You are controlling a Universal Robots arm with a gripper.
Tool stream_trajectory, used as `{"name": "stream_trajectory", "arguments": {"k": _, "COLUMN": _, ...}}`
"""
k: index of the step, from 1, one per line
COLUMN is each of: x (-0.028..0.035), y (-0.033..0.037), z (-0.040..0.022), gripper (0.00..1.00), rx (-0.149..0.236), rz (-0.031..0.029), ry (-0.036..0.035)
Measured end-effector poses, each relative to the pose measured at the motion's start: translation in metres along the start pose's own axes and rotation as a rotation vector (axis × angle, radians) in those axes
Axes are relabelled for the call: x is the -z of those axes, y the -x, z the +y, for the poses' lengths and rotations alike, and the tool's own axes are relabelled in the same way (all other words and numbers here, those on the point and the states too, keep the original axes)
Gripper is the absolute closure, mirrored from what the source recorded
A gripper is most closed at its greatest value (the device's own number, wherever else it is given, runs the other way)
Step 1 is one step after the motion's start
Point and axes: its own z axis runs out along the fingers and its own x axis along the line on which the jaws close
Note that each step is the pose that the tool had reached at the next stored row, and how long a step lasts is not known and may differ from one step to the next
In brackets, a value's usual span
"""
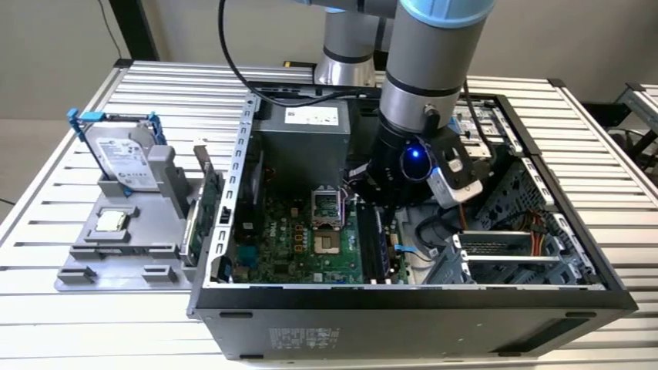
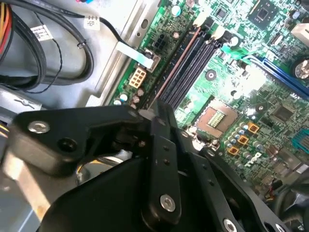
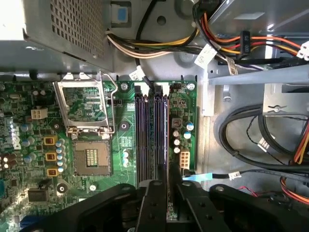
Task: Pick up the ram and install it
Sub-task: 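Insert the ram into the slot, then press down the ram until it locks into place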
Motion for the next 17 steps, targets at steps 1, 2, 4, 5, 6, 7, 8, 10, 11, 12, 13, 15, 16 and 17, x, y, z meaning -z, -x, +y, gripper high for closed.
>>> {"name": "stream_trajectory", "arguments": {"k": 1, "x": 0.0002, "y": 0.0000, "z": 0.0000, "gripper": 1.00, "rx": 0.000, "rz": 0.0000, "ry": -0.0001}}
{"name": "stream_trajectory", "arguments": {"k": 2, "x": 0.0004, "y": 0.0000, "z": 0.0000, "gripper": 1.00, "rx": 0.000, "rz": 0.0000, "ry": -0.0001}}
{"name": "stream_trajectory", "arguments": {"k": 4, "x": 0.0007, "y": -0.0001, "z": -0.0001, "gripper": 1.00, "rx": 0.000, "rz": 0.0000, "ry": -0.0001}}
{"name": "stream_trajectory", "arguments": {"k": 5, "x": 0.0009, "y": -0.0001, "z": -0.0001, "gripper": 1.00, "rx": 0.000, "rz": 0.0000, "ry": -0.0001}}
{"name": "stream_trajectory", "arguments": {"k": 6, "x": 0.0011, "y": -0.0001, "z": -0.0001, "gripper": 1.00, "rx": 0.000, "rz": 0.0000, "ry": -0.0002}}
{"name": "stream_trajectory", "arguments": {"k": 7, "x": 0.0012, "y": -0.0001, "z": -0.0001, "gripper": 1.00, "rx": 0.000, "rz": 0.0000, "ry": -0.0001}}
{"name": "stream_trajectory", "arguments": {"k": 8, "x": 0.0014, "y": -0.0001, "z": -0.0001, "gripper": 1.00, "rx": 0.000, "rz": 0.0000, "ry": -0.0001}}
{"name": "stream_trajectory", "arguments": {"k": 10, "x": 0.0017, "y": -0.0002, "z": -0.0001, "gripper": 1.00, "rx": 0.000, "rz": 0.0000, "ry": 0.0000}}
{"name": "stream_trajectory", "arguments": {"k": 11, "x": 0.0020, "y": -0.0002, "z": -0.0001, "gripper": 1.00, "rx": 0.000, "rz": 0.0000, "ry": -0.0002}}
{"name": "stream_trajectory", "arguments": {"k": 12, "x": 0.0021, "y": -0.0002, "z": -0.0001, "gripper": 1.00, "rx": 0.000, "rz": 0.0000, "ry": -0.0001}}
{"name": "stream_trajectory", "arguments": {"k": 13, "x": 0.0023, "y": -0.0002, "z": -0.0002, "gripper": 1.00, "rx": 0.000, "rz": 0.0000, "ry": -0.0001}}
{"name": "stream_trajectory", "arguments": {"k": 15, "x": 0.0026, "y": -0.0002, "z": -0.0002, "gripper": 1.00, "rx": 0.000, "rz": 0.0000, "ry": -0.0001}}
{"name": "stream_trajectory", "arguments": {"k": 16, "x": 0.0028, "y": -0.0003, "z": -0.0002, "gripper": 1.00, "rx": 0.000, "rz": 0.0000, "ry": 0.0000}}
{"name": "stream_trajectory", "arguments": {"k": 17, "x": 0.0029, "y": -0.0003, "z": -0.0002, "gripper": 1.00, "rx": 0.000, "rz": 0.0000, "ry": 0.0000}}
